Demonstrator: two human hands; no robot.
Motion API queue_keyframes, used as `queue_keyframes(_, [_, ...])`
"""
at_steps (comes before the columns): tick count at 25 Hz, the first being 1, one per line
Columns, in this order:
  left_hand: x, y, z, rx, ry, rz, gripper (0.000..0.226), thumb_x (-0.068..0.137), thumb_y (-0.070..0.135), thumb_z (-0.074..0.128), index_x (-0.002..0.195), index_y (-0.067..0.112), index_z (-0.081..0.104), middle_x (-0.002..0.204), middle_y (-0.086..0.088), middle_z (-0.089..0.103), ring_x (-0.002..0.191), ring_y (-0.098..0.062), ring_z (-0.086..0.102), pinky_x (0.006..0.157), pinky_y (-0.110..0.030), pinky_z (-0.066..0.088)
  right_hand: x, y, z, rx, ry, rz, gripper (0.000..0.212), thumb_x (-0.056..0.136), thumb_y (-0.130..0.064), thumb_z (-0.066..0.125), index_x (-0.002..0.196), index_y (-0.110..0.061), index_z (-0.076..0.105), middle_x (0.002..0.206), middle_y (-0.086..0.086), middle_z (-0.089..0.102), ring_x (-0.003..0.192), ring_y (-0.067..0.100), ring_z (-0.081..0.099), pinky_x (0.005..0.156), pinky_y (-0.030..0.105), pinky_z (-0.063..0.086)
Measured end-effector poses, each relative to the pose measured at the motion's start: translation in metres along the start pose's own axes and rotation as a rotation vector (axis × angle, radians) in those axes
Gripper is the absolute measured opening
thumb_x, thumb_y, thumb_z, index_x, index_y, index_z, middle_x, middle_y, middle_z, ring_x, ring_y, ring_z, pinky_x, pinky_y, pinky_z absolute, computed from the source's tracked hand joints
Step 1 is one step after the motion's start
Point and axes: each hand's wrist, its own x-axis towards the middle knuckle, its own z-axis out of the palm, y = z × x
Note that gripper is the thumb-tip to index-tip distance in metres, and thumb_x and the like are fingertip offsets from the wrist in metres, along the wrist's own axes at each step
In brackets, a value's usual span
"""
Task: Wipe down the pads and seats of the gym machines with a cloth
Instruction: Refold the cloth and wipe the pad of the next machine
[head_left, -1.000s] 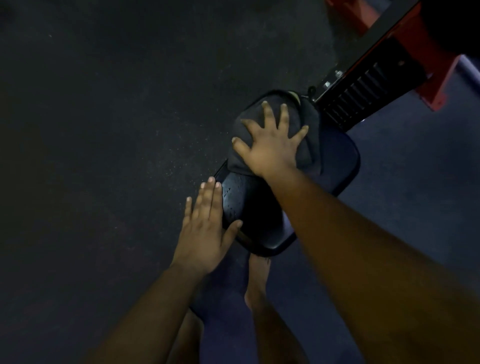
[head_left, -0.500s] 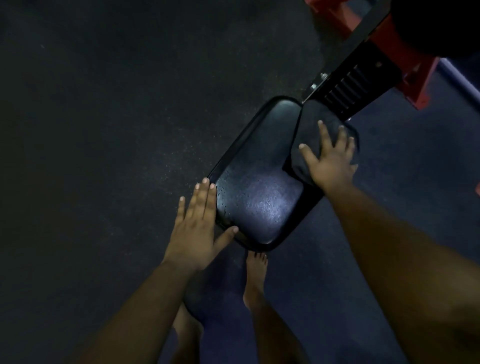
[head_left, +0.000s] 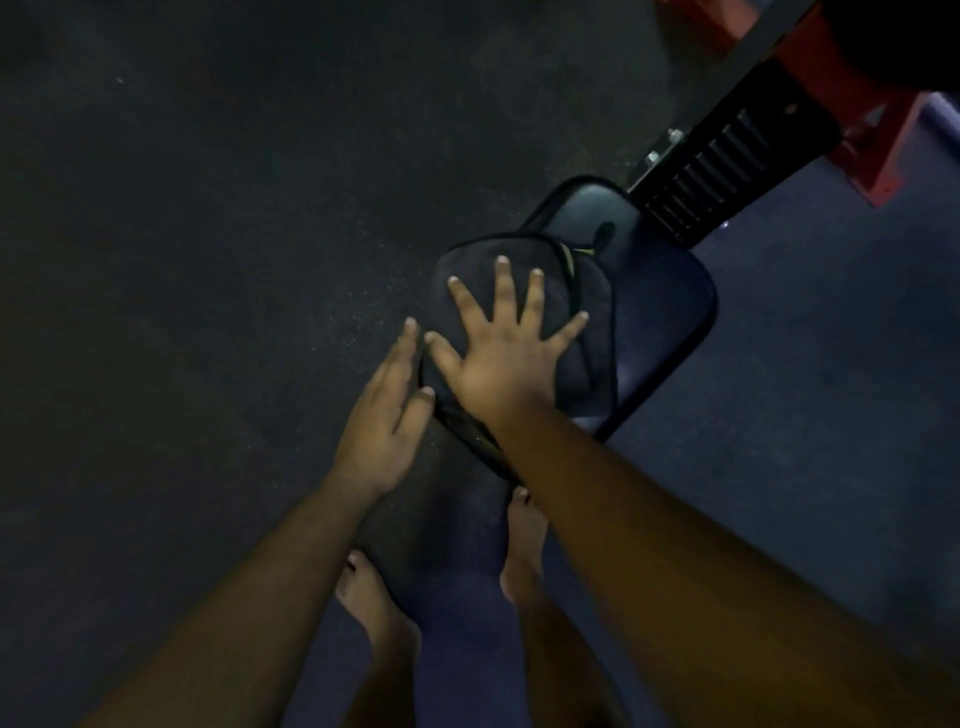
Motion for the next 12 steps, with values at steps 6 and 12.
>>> queue_keyframes(6, [0.017, 0.029, 0.012, 0.032, -0.026, -0.08, 0.071, 0.097, 0.047, 0.033, 0.161, 0.024, 0.013, 0.168, 0.01, 0.01, 0.152, 0.0, 0.004, 0.128, -0.036, 0.009, -0.104, 0.087, 0.015, 0.055, -0.068, -0.049, 0.085, 0.082, -0.08, 0.043, 0.153, -0.06, 0.002, 0.169, -0.007, -0.011, 0.155, 0.027, -0.011, 0.11, 0.078, 0.01])
queue_keyframes(12, [0.041, 0.032, 0.057, 0.725, 0.027, 0.072, 0.079, 0.101, 0.063, 0.034, 0.161, 0.016, 0.014, 0.17, -0.004, 0.007, 0.157, -0.022, 0.002, 0.125, -0.053, 0.006, 0.017, 0.174, -0.011, 0.412, 0.092, 0.47, 0.078, 0.086, -0.078, 0.044, 0.152, -0.059, 0.009, 0.169, -0.007, -0.01, 0.154, 0.033, -0.011, 0.11, 0.079, 0.016])
